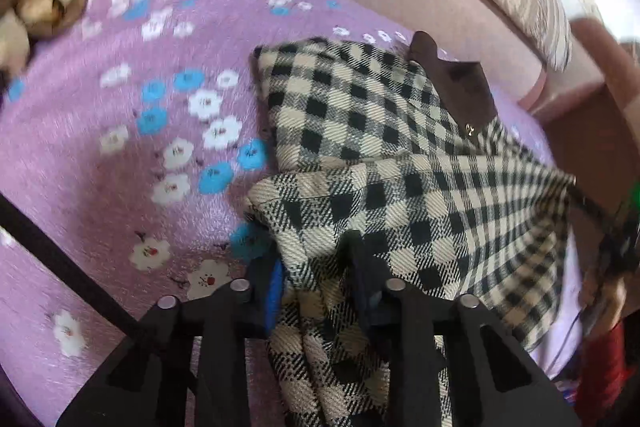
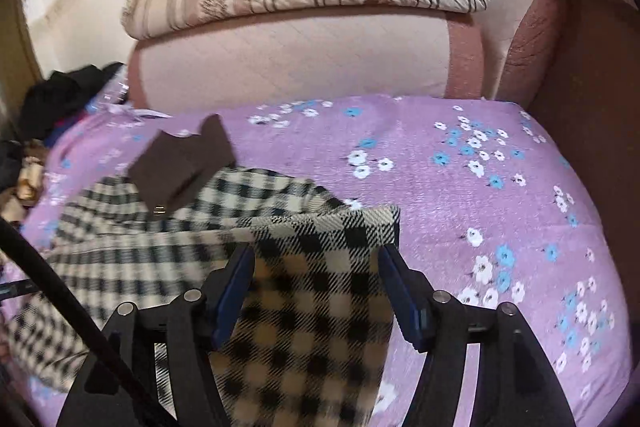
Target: Fold large clothes
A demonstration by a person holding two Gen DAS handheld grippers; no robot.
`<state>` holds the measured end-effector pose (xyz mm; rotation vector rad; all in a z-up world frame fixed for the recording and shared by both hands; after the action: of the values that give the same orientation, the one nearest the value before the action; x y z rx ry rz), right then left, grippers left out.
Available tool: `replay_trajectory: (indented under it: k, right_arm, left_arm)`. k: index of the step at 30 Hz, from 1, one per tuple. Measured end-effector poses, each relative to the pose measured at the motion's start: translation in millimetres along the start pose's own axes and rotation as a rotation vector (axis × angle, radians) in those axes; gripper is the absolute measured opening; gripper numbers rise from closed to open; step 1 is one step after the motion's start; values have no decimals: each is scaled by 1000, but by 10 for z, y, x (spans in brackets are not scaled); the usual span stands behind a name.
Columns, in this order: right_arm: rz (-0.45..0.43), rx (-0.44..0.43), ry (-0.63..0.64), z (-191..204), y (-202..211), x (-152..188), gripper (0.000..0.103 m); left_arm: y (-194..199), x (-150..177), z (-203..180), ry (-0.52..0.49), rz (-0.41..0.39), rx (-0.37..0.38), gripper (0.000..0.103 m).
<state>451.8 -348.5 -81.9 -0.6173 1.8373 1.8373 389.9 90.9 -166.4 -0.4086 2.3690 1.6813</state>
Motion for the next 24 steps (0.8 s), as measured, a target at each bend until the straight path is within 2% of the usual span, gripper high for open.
replay_trajectory:
  k: [1, 2, 3, 4, 6, 12, 18, 21, 23, 24]
  right_arm:
    - [14, 5, 4, -4, -64, 1, 69]
    - [32, -13, 2, 6, -112, 14, 58]
    - [52, -46, -6, 18, -147, 34, 20]
    - [85, -93, -22, 35, -185, 56, 3]
    - [78, -120, -28, 65, -132, 66, 1]
    - [1, -107, -17, 80, 202, -87, 1]
    - [4, -79, -15, 17, 205, -169, 1]
    - [10, -116, -69, -85, 129, -146, 2]
    - [5, -107, -111, -174, 94, -140, 2]
    - [-1, -107, -127, -205, 87, -142, 7]
  left_arm:
    - [25, 8, -28, -23, -8, -20, 18]
    - [80, 1, -71, -47, -21, -45, 17]
    - [141, -15, -104, -59, -37, -57, 16]
    - [229, -50, -139, -69, -60, -62, 16]
    - [373, -125, -174, -72, -96, -68, 15]
    - [736, -449, -369, -123, -183, -115, 13]
    - [649, -625, -301, -82, -162, -159, 13]
    - [583, -784, -289, -65, -155, -174, 13]
    - [521, -932, -342, -60, -160, -183, 12]
    - [487, -989, -369, -63, -161, -193, 12]
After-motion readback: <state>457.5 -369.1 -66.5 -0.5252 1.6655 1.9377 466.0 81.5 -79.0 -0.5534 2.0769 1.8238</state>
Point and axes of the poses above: each gripper's, at about its wrist camera, not at the fingertips, and y roughly against the way its jaws point, z to its left, x to its underside, the point moved 6 cm from there along -y, roughly the way its jaws point, and after that the axes turned 6 degrees about z, right-handed, at the moved point
